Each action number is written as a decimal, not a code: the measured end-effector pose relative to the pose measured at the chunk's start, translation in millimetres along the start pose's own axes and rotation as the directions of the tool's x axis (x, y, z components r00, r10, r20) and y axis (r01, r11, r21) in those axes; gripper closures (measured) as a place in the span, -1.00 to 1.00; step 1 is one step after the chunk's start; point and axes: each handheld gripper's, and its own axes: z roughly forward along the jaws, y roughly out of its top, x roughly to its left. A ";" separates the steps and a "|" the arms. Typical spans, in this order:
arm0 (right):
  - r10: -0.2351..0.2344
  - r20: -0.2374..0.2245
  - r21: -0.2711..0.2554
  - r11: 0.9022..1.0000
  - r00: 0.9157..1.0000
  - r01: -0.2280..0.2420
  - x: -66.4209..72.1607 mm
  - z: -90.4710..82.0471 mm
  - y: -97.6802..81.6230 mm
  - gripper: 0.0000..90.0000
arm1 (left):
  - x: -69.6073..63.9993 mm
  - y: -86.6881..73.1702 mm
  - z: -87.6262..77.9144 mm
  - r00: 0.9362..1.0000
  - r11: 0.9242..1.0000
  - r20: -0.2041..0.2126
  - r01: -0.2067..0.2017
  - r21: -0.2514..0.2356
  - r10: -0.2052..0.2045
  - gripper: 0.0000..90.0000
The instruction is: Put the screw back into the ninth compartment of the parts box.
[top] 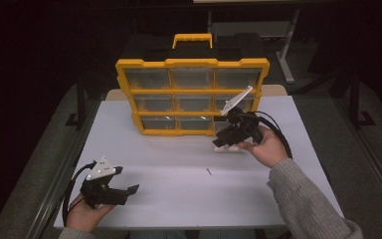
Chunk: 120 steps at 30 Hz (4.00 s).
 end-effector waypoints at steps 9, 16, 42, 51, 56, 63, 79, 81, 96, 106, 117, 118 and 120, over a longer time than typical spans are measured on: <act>-0.007 -0.016 0.007 1.000 1.000 0.007 9.3 17.9 -8.7 0.26 | -0.2 0.0 -0.3 1.000 1.000 0.000 0.003 -0.003 -0.003 -0.64; -0.017 -0.023 0.025 1.000 1.000 0.017 13.4 32.5 -15.0 0.24 | -0.1 0.0 -0.5 1.000 1.000 0.000 0.003 -0.003 -0.003 -0.64; -0.013 -0.033 0.101 0.995 0.999 0.016 16.6 70.2 -28.9 0.24 | 0.9 -0.3 -0.6 1.000 1.000 0.000 -0.001 -0.008 0.001 -0.64; -0.031 -0.030 0.138 0.990 0.999 0.035 18.3 88.5 -34.8 0.28 | 0.0 0.0 -0.5 1.000 1.000 0.001 0.000 -0.002 0.000 -0.64; -0.031 -0.033 0.155 0.987 0.999 0.035 18.3 96.2 -37.7 0.31 | -0.1 0.0 -0.2 1.000 1.000 0.001 0.000 -0.001 0.000 -0.63; -0.028 -0.023 0.181 0.983 0.999 0.032 16.7 107.3 -40.8 0.35 | 0.2 -0.3 0.2 1.000 1.000 0.002 -0.001 -0.001 0.001 -0.63; -0.053 0.056 0.186 0.982 0.997 0.042 19.5 111.1 -42.4 0.71 | -0.9 0.1 1.6 1.000 1.000 0.003 -0.008 0.004 0.008 -0.63; -0.065 0.061 0.193 0.980 0.996 0.052 20.5 111.6 -41.5 0.74 | -1.5 0.4 1.5 1.000 1.000 0.003 -0.005 0.005 0.005 -0.63; -0.039 0.041 0.185 0.982 0.998 0.030 14.6 111.2 -42.1 0.93 | -0.8 0.0 1.4 1.000 1.000 0.002 -0.008 0.005 0.008 -0.64; -0.021 0.013 0.194 0.981 1.000 0.018 10.2 111.1 -40.2 0.93 | -0.5 -0.3 0.6 1.000 1.000 -0.003 -0.004 0.000 0.004 -0.63; -0.017 -0.037 0.185 0.982 0.999 0.024 11.2 108.4 -38.2 0.94 | -0.5 -0.5 0.5 1.000 1.000 -0.004 -0.002 0.001 0.002 -0.63; -0.016 -0.038 0.184 0.983 0.999 0.023 11.7 107.2 -37.6 0.94 | -0.7 -0.5 0.6 1.000 1.000 -0.003 -0.001 0.001 0.001 -0.63; -0.016 -0.045 0.183 0.983 0.999 0.024 12.1 104.6 -36.1 0.94 | -0.8 -0.4 0.5 1.000 1.000 -0.003 -0.005 0.000 0.005 -0.63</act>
